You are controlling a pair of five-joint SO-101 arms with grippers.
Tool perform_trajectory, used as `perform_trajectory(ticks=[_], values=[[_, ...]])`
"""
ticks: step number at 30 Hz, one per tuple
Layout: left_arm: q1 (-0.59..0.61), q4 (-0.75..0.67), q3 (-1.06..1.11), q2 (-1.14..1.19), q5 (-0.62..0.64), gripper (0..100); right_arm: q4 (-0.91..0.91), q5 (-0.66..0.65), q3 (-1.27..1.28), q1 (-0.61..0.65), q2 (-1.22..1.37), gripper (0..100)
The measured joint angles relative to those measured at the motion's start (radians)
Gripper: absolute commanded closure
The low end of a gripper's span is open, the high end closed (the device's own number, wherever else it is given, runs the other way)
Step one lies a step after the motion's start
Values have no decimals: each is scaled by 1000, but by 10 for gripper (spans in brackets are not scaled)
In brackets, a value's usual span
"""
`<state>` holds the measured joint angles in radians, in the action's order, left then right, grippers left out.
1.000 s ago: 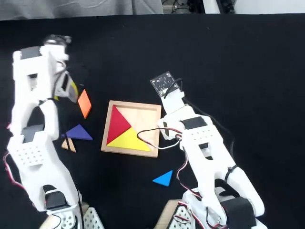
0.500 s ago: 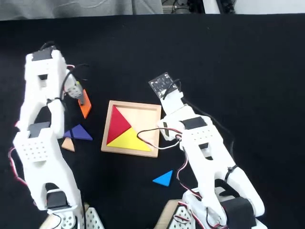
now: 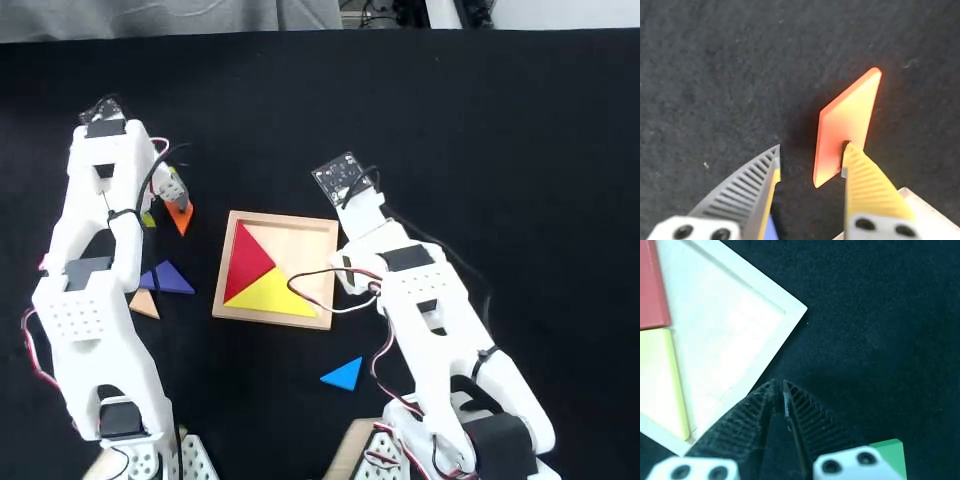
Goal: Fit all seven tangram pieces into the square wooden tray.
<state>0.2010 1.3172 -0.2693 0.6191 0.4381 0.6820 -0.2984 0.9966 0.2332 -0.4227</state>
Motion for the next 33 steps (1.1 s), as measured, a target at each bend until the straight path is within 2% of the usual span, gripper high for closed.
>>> perform_trajectory(ticks=[4, 14, 29, 33], values=[[-14, -41, 8, 6, 3, 794, 0, 0, 0, 0, 0, 986], [-17, -41, -15, 11, 61, 794, 0, 0, 0, 3, 0, 986], [-20, -51, -57, 18, 68, 794, 0, 0, 0, 3, 0, 986], [-17, -51, -61, 18, 115, 794, 0, 0, 0, 3, 0, 986]])
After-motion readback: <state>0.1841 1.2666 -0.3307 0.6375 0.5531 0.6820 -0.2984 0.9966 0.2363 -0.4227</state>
